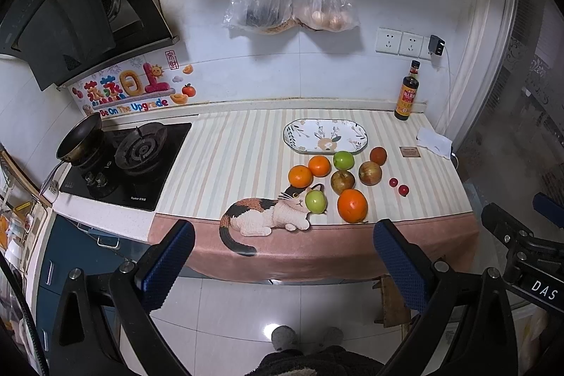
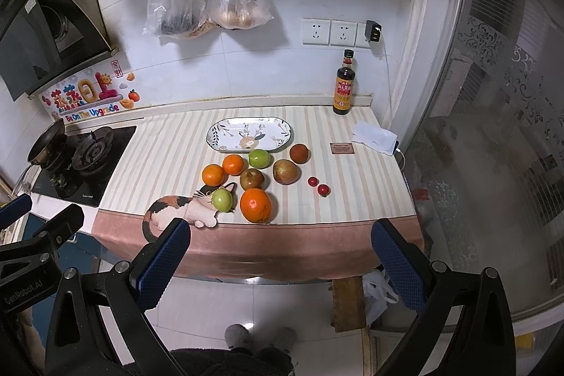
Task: Organize fruits
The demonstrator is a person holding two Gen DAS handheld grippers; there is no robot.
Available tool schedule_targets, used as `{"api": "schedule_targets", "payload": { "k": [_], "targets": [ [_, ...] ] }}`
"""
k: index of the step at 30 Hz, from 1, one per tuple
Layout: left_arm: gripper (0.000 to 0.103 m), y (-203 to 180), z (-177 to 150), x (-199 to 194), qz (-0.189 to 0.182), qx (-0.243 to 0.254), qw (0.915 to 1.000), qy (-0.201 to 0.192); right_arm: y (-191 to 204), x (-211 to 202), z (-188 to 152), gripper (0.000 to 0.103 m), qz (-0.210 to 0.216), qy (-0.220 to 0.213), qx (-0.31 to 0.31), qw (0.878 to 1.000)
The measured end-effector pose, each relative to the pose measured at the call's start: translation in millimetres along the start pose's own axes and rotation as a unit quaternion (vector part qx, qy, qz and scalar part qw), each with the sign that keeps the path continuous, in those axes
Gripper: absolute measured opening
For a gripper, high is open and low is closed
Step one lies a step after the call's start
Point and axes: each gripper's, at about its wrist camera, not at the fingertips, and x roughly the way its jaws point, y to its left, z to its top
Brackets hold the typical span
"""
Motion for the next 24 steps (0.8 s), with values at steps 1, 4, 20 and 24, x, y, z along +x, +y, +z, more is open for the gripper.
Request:
{"api": "schedule_targets", "payload": {
  "k": [1,4,20,24],
  "targets": [
    [0.103,-0.2,-0.1,-0.4,0.0,0.0,1.0,0.0,-0.6,0.4,0.0,0.103,0.001,0.0,0.0,1.0],
    [0.103,-0.9,4.5,-1.5,0.0,0.0,1.0,0.0,-0.4,0.3,0.2,0.103,0.001,0.0,0.0,1.0],
    [0.103,-2.9,12.5,-1.2,0.001,0.002,1.0,-0.003,3.9,-3.1,2.9,0.103,0.006,0.0,0.004,1.0],
    [0.103,-3.1,13.7,-0.9,0.001,0.003,1.0,-0.003,4.9,-3.0,3.3,0.103,0.007,0.0,0.005,1.0]
  ]
}}
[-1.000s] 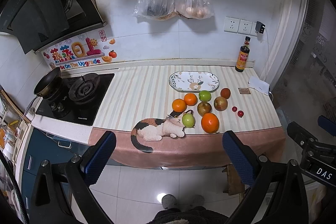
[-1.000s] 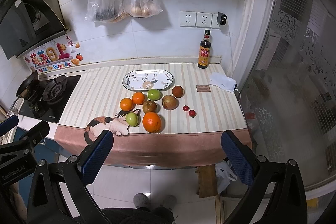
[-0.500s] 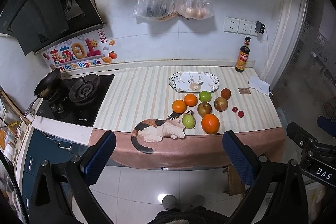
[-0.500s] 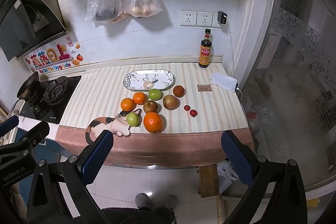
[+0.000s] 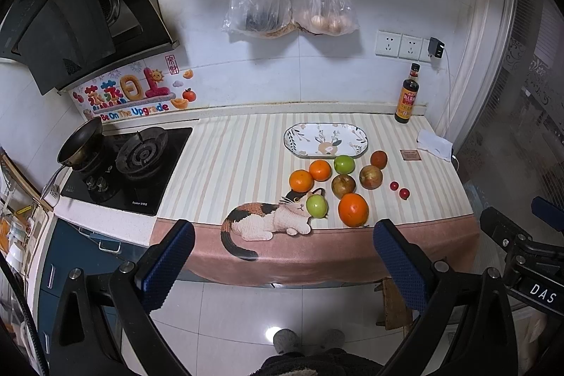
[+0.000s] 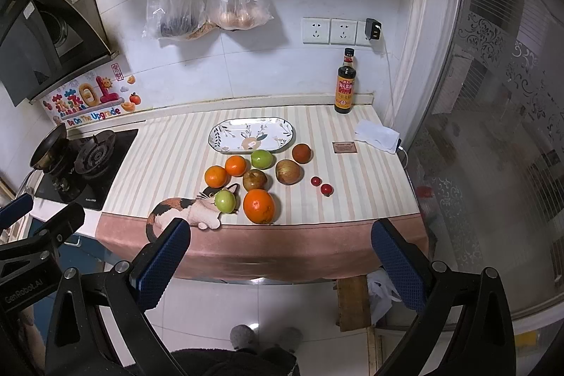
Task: Organize fruits
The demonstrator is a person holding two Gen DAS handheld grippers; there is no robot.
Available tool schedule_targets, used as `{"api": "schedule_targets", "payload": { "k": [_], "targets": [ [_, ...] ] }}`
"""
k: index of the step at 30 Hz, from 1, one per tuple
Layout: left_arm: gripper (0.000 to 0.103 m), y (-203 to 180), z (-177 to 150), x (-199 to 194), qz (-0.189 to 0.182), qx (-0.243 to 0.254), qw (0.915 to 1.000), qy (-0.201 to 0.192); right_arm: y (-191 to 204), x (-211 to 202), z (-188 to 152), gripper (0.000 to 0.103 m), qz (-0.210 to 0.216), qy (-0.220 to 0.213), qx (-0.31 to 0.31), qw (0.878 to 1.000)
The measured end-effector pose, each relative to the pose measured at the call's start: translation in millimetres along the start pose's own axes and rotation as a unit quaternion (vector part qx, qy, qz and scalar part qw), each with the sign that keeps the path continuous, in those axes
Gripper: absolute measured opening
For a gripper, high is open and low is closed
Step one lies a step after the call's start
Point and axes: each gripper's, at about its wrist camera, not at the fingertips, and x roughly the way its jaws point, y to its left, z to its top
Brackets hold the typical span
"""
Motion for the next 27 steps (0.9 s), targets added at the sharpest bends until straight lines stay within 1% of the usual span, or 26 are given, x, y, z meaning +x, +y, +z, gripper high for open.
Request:
{"api": "schedule_targets", "payload": {
  "k": [18,27],
  "targets": [
    [0.103,-0.6,1.5,-0.5,0.001,0.001,1.0,-0.003,-1.5,-1.3,1.0,0.103,0.003,-0.001,0.003,1.0],
    [0.103,-0.6,8.7,-4.7,0.003,0.001,1.0,-0.007,-1.2,-1.5,1.9,0.103,0.005,-0.002,0.004,1.0]
  ]
}}
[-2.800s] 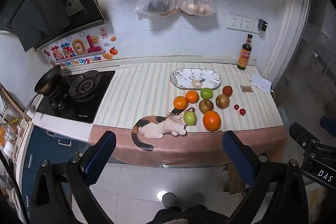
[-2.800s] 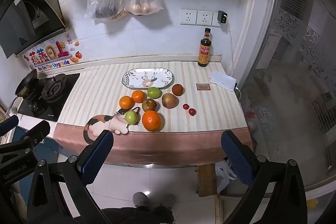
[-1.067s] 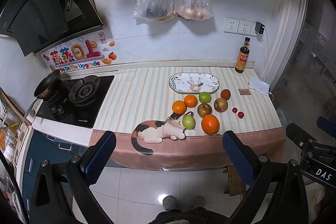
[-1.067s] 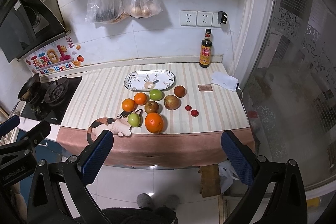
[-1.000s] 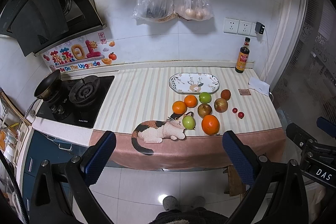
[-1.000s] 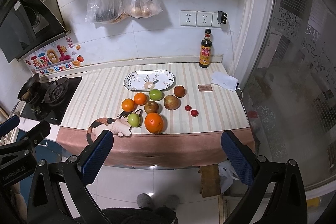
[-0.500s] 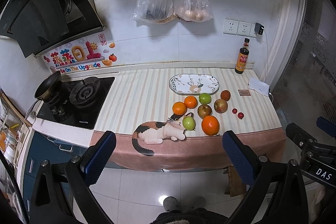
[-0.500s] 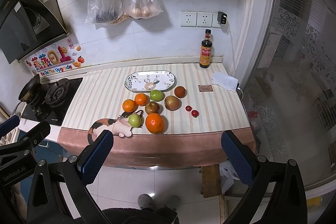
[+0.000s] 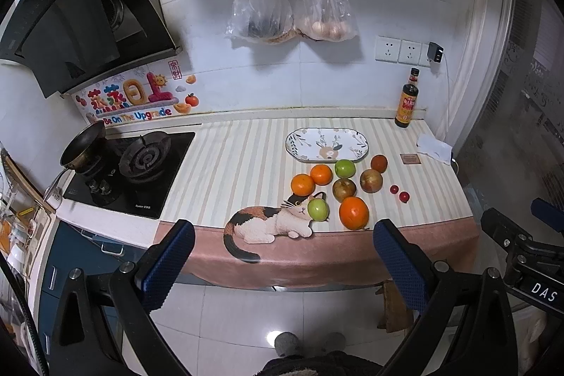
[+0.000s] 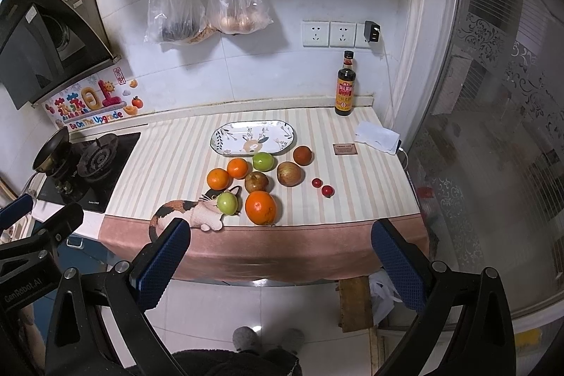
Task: Organize fruits
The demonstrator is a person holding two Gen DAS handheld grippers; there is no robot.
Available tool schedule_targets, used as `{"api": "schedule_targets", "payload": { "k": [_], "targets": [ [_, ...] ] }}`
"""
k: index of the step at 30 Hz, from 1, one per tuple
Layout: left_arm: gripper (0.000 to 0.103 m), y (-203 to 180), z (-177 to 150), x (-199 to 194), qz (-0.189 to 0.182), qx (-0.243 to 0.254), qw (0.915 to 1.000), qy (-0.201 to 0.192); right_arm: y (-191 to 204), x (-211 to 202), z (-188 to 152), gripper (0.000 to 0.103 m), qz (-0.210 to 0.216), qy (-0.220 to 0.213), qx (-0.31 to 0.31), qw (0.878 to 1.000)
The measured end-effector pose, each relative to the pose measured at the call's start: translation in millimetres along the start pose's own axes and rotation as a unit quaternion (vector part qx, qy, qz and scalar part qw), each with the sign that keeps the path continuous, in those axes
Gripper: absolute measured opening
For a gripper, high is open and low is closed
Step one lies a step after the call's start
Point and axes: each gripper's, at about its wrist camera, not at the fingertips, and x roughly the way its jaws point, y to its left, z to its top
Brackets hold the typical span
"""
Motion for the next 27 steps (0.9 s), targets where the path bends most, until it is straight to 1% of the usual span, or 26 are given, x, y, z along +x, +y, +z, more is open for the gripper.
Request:
{"api": "schedule_targets", "payload": {
  "k": [11,14,15,17,19,22,25,27],
  "targets": [
    [0.103,2.0,4.0,-5.7,0.0,-0.001,1.0,-0.004,-2.3,-11.5,5.2,0.103,0.012,-0.003,0.008,1.0],
    [0.103,2.6,2.0,-6.0,0.003,-0.003,0.9999,-0.013,-8.3,-9.6,6.4,0.103,0.017,-0.005,0.013,1.0],
    [0.103,2.0,1.9,-4.1,0.009,-0.005,0.9997,-0.021,-10.8,-8.1,6.6,0.103,0.018,-0.008,0.018,1.0],
    [0.103,0.0,2.1,3.9,0.033,-0.007,0.9989,-0.031,-19.7,-2.3,6.7,0.103,0.035,-0.021,0.033,0.999],
    [0.103,-1.8,2.1,17.7,0.059,-0.007,0.9975,-0.038,-29.1,10.4,7.3,0.103,0.054,-0.027,0.044,0.997],
    [0.103,-2.3,1.4,46.5,0.093,-0.011,0.9951,-0.031,-34.8,40.5,7.2,0.103,0.08,-0.007,0.057,0.995],
    [0.103,1.3,2.2,83.8,0.114,-0.016,0.9933,-0.002,-39.8,89.8,5.0,0.103,0.107,0.033,0.076,0.991],
    [0.103,5.3,3.2,112.7,0.12,-0.017,0.9923,0.026,-40.1,126.4,3.3,0.103,0.118,0.057,0.083,0.988]
  ]
}}
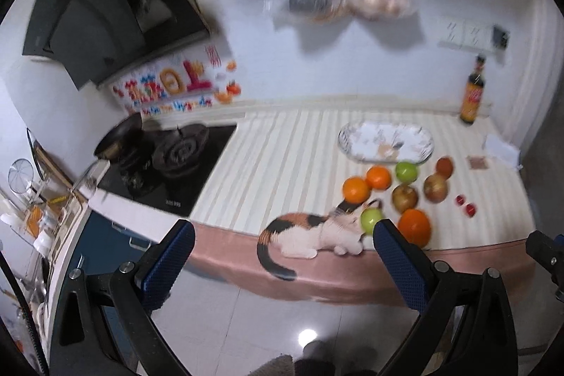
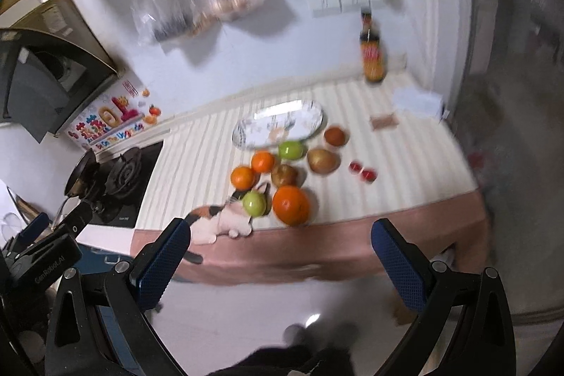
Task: Organize fruits
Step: 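Grasp the orange by the cat cushion with the left tool while the right tool grasps the large orange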
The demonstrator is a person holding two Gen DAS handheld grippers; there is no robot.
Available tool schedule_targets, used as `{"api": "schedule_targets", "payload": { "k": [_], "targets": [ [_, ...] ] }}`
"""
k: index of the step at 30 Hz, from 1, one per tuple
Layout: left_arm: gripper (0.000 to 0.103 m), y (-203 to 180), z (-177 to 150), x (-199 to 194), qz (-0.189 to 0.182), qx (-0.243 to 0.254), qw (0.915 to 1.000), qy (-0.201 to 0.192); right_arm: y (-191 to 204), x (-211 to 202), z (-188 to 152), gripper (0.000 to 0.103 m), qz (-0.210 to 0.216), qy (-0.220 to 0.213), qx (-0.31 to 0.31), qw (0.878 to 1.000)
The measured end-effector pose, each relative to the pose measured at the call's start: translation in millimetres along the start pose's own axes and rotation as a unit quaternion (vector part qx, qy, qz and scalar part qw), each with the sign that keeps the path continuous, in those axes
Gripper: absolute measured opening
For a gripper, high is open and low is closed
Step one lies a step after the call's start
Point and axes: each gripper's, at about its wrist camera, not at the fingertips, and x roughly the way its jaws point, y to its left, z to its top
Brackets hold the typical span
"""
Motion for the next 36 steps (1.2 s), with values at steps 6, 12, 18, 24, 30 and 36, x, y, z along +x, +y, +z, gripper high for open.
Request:
{"api": "schedule_targets", "payload": {
  "k": [6,12,18,24,30,36],
  "targets": [
    [0.103,-10.6,8.1,99.4,-0.009,0.013,0.9956,0.092,-14.6,108.9,4.5,0.103,-0.019,0.055,0.011,0.998],
    [0.103,-29.4,31.0,197.1,-0.045,0.046,0.9857,0.156,-21.1,231.9,14.3,0.103,-0.031,0.127,0.035,0.991],
    [0.103,-60.4,59.9,290.7,-0.11,0.086,0.9636,0.228,-19.8,325.7,14.6,0.097,-0.035,0.208,0.076,0.975],
    [0.102,-112.7,67.8,348.6,-0.151,0.176,0.9352,0.267,-11.2,363.1,5.7,0.096,-0.07,0.258,0.074,0.961],
    [0.093,-154.3,59.3,375.3,-0.16,0.264,0.9073,0.285,-16.1,378.9,-1.5,0.084,-0.087,0.29,0.074,0.95],
    [0.062,-175.2,46.9,379.6,-0.188,0.296,0.8883,0.296,-12.2,382.3,-0.9,0.083,-0.087,0.309,0.067,0.945]
  ]
}}
